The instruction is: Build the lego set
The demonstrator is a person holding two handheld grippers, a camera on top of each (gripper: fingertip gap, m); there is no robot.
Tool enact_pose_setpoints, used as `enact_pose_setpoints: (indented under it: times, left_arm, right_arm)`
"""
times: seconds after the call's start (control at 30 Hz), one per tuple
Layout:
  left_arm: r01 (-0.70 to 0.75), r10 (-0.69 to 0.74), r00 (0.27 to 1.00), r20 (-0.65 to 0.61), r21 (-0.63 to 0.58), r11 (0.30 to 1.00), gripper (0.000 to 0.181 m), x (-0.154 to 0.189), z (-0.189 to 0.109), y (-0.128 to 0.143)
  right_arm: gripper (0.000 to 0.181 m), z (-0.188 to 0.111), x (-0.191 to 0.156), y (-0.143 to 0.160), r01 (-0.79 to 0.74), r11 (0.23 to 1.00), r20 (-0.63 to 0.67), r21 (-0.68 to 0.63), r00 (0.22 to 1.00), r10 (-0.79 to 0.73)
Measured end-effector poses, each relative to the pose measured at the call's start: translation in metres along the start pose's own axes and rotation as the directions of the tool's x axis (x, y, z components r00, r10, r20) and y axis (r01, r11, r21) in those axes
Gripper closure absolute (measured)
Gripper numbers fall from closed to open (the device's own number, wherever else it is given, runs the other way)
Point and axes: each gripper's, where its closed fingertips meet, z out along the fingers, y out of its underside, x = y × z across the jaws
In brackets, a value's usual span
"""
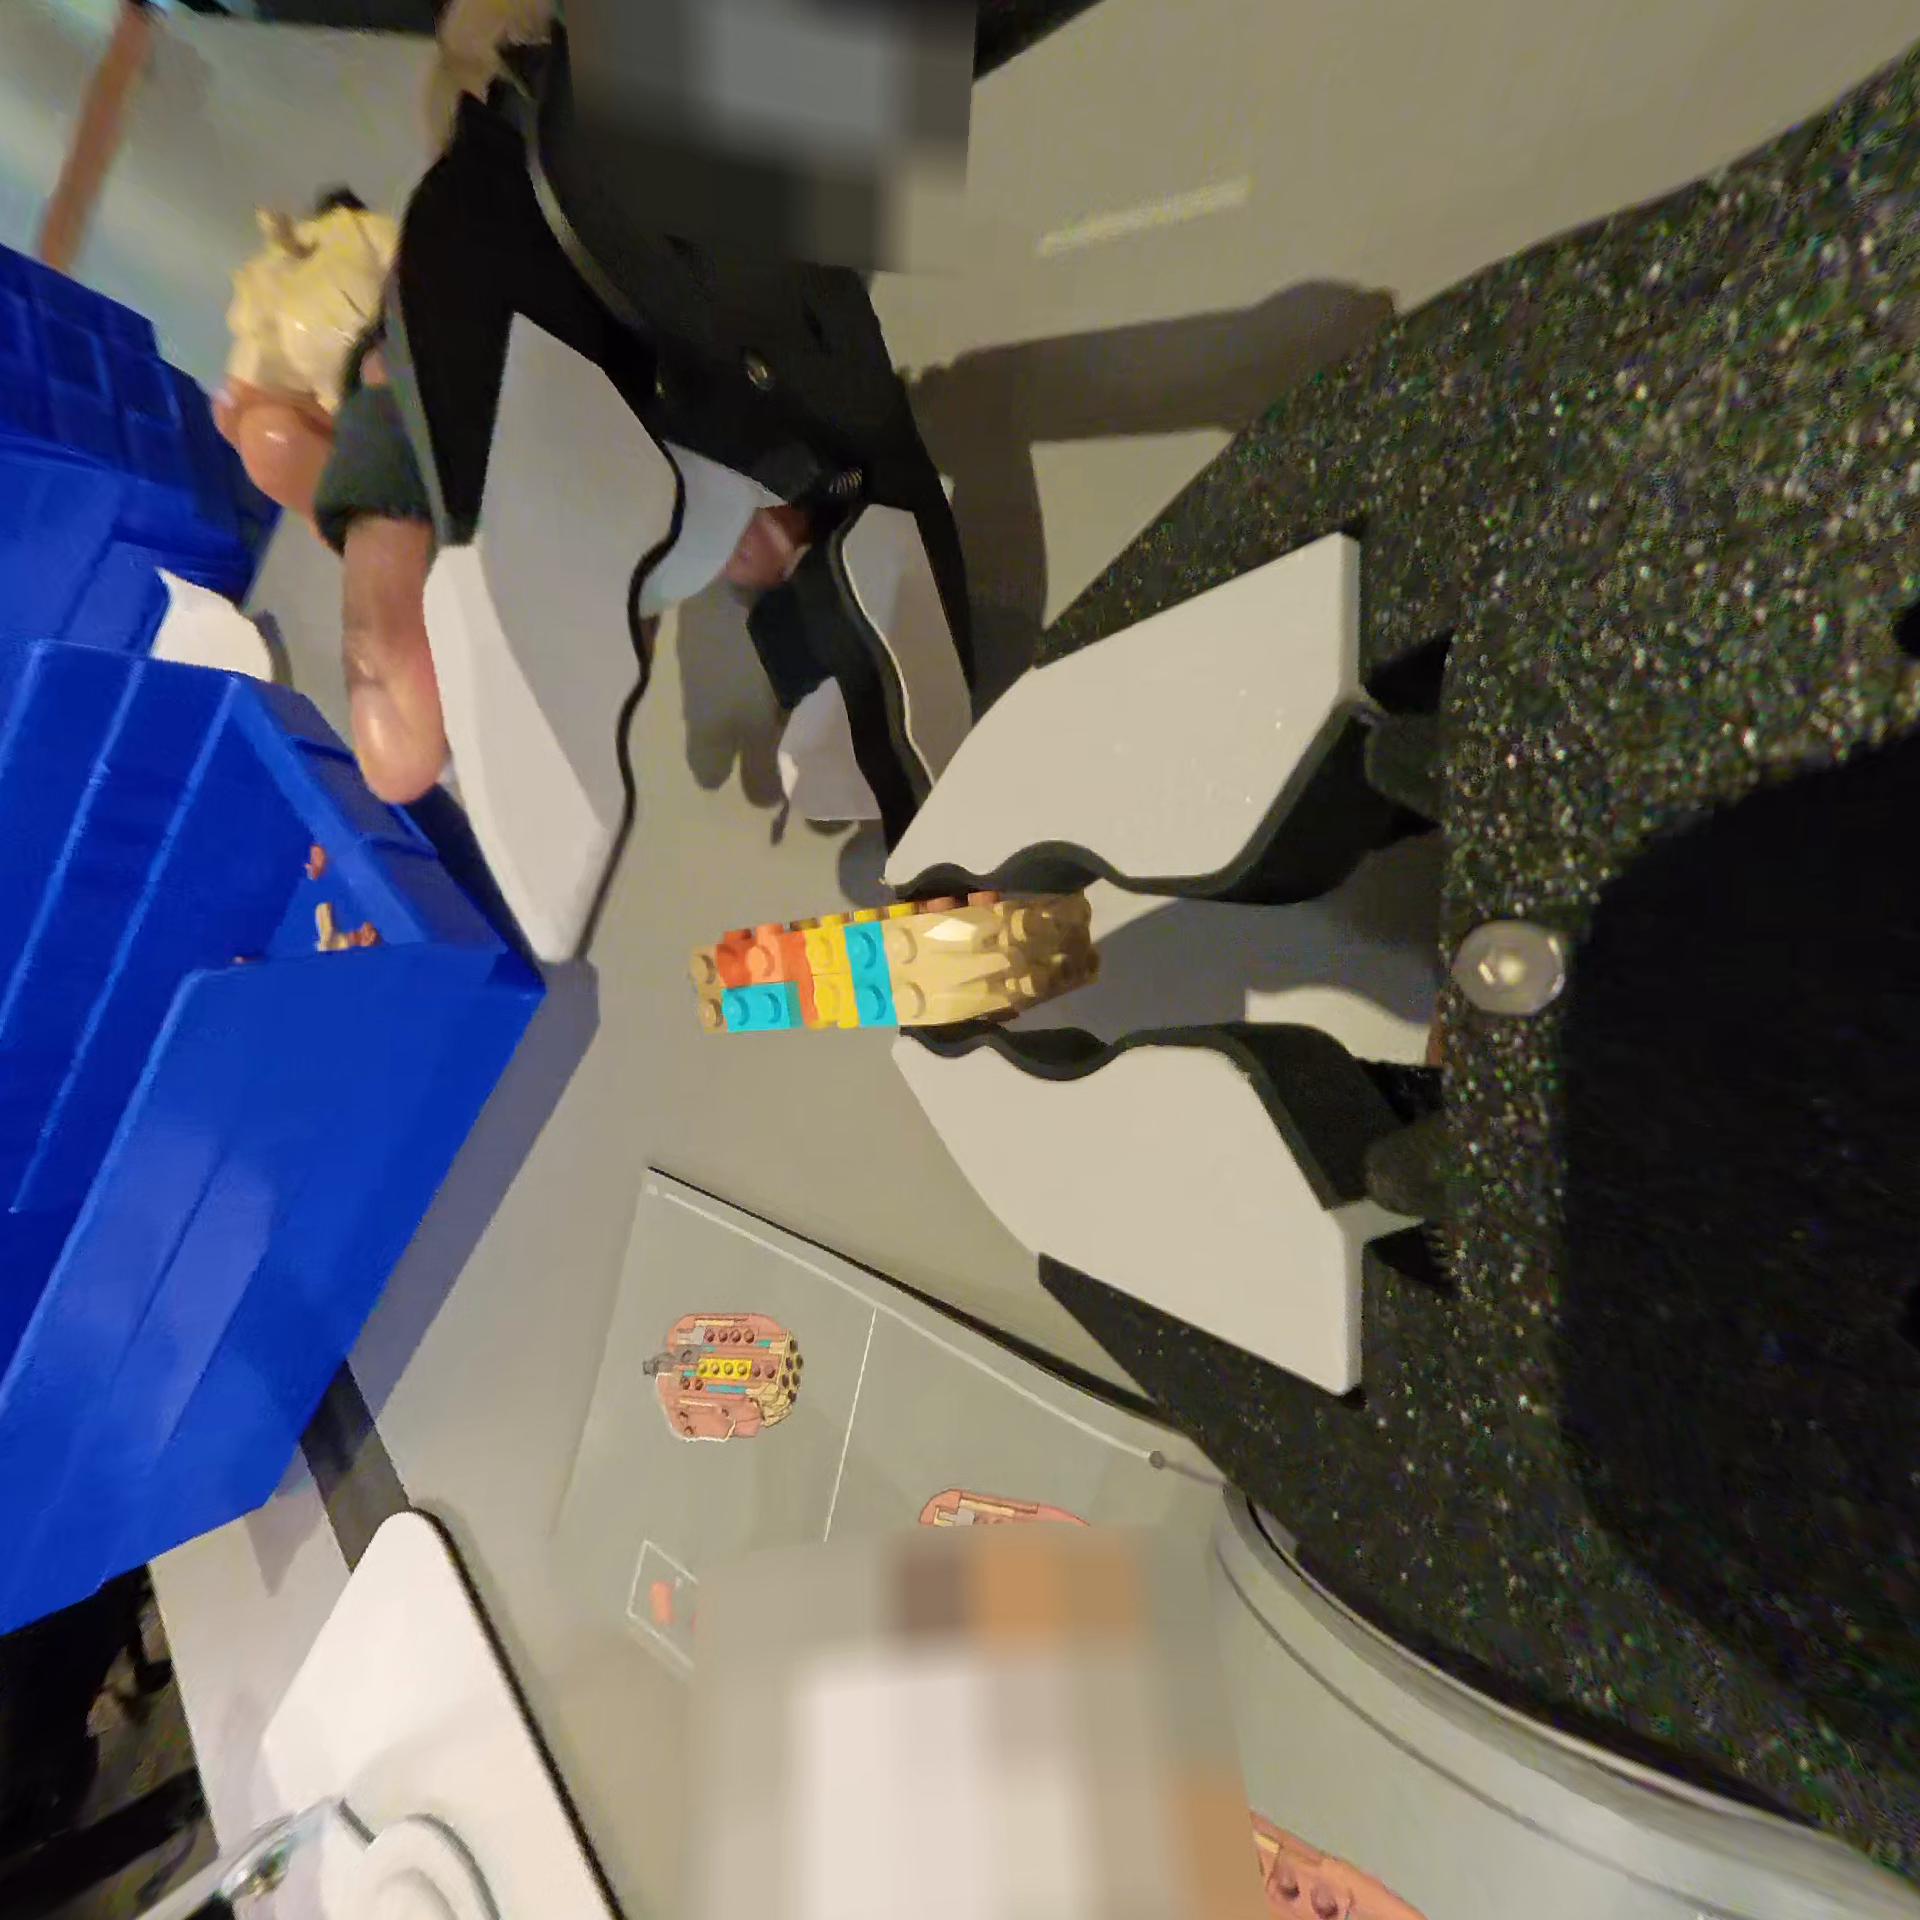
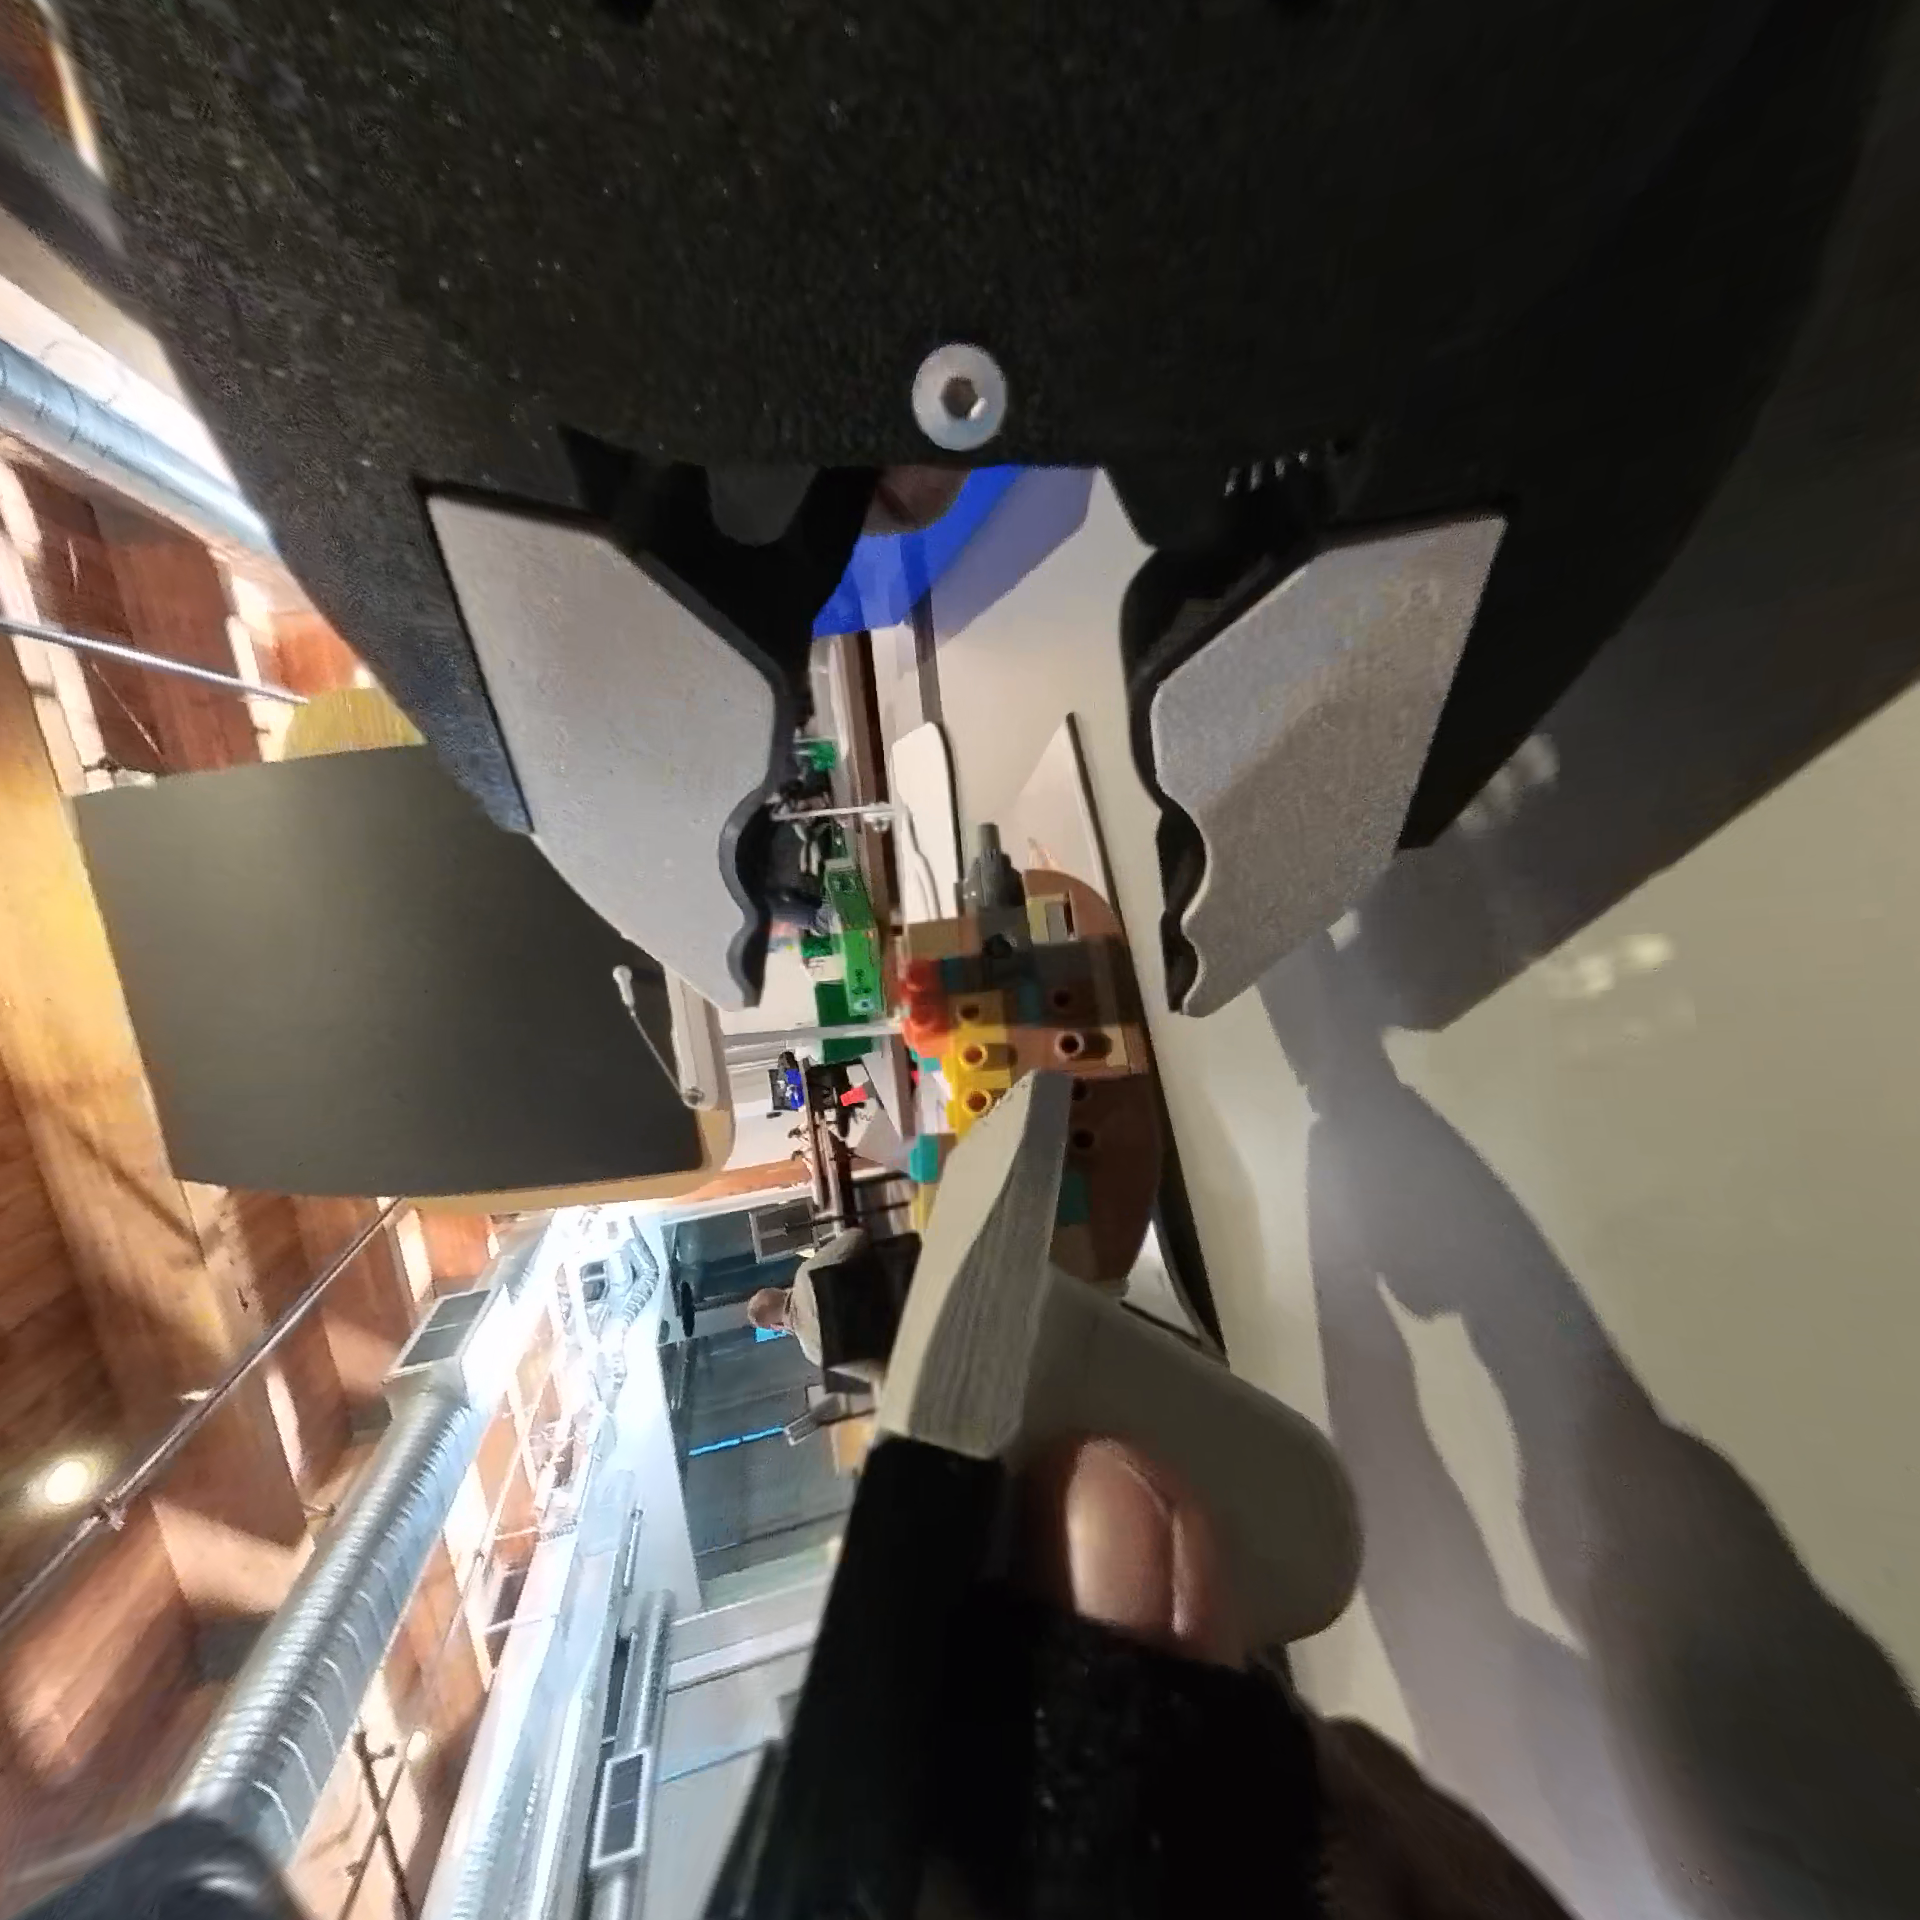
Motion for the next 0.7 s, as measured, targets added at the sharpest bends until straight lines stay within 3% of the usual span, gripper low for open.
enact_pose_setpoints:
  times: [0.33, 0.7]
  left_arm:
    - [0.292, -0.25, 0.915, -0.317, 0.092, 0.952, 0.159, 0.004, -0.021, -0.011]
    - [0.275, -0.226, 0.887, -0.403, 0.067, 0.959, 0.159, 0.016, -0.025, -0.011]
  right_arm:
    - [0.106, -0.008, 0.006, -0.004, -0.244, 0.966, 0.081, 0.085, 0.968, 0.237]
    - [0.11, -0.015, 0.009, -0.01, -0.209, 0.966, 0.083, 0.15, 0.977, 0.199]
